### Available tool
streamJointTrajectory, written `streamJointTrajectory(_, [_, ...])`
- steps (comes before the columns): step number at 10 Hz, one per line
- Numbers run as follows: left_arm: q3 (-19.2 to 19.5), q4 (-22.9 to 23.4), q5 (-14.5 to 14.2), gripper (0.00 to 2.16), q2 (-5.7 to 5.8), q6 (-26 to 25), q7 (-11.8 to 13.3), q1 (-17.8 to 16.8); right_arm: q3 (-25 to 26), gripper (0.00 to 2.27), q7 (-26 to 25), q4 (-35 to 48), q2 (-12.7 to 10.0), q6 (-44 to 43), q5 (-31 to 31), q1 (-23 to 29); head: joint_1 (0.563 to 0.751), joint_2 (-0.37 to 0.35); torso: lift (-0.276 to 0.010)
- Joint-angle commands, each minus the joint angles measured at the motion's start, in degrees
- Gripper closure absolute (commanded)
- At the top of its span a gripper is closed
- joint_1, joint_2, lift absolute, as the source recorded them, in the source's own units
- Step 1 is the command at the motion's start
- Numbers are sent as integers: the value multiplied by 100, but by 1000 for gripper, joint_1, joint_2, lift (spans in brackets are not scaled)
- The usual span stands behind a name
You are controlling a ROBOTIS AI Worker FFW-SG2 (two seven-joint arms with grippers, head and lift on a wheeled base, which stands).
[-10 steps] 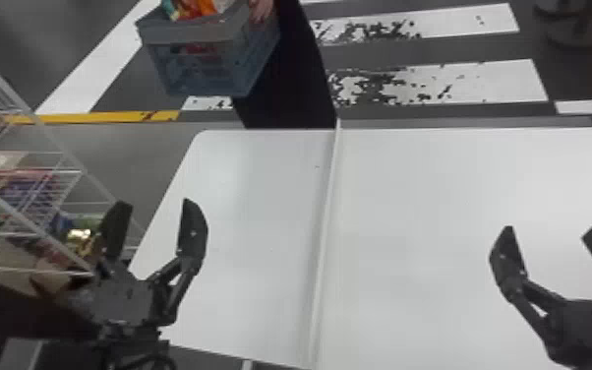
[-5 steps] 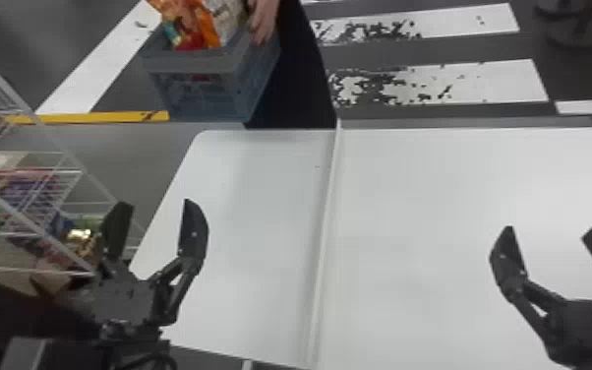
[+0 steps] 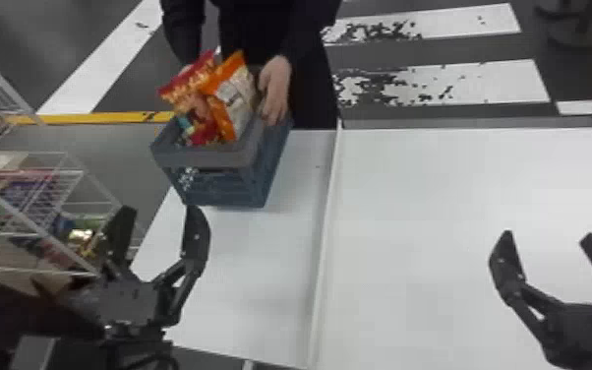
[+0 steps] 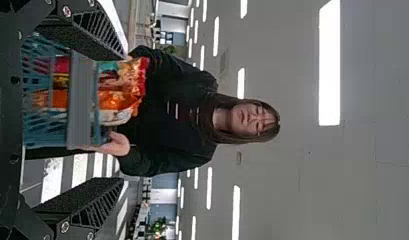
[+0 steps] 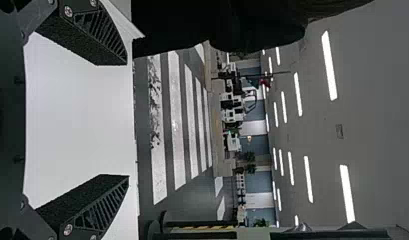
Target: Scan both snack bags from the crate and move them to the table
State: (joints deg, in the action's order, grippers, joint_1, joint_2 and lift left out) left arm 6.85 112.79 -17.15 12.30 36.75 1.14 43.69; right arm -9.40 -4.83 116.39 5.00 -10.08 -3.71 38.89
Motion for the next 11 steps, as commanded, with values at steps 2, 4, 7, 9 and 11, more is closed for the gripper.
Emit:
streamJointTrajectory(2, [-26, -222, 10, 134, 0, 73, 18, -80, -18, 120, 0, -196, -17, -208, 2, -57, 695, 250, -87])
streamJointTrajectory(4, [-35, -424, 10, 134, 0, 126, 44, -168, -36, 120, 0, -495, -17, -560, 2, -153, 695, 252, -87])
streamJointTrajectory(7, [-70, -732, 10, 134, 9, 249, 70, -308, -45, 124, 0, -882, -26, -1017, -7, -285, 695, 256, -87])
streamJointTrajectory(9, [-97, -855, -43, 134, 0, 354, 53, -405, -45, 124, 0, -987, -35, -1070, -7, -347, 695, 256, -87])
streamJointTrajectory(11, [-123, -1013, -130, 134, 9, 337, 44, -607, -45, 124, 0, -1031, -35, -1105, -7, -382, 695, 258, -87])
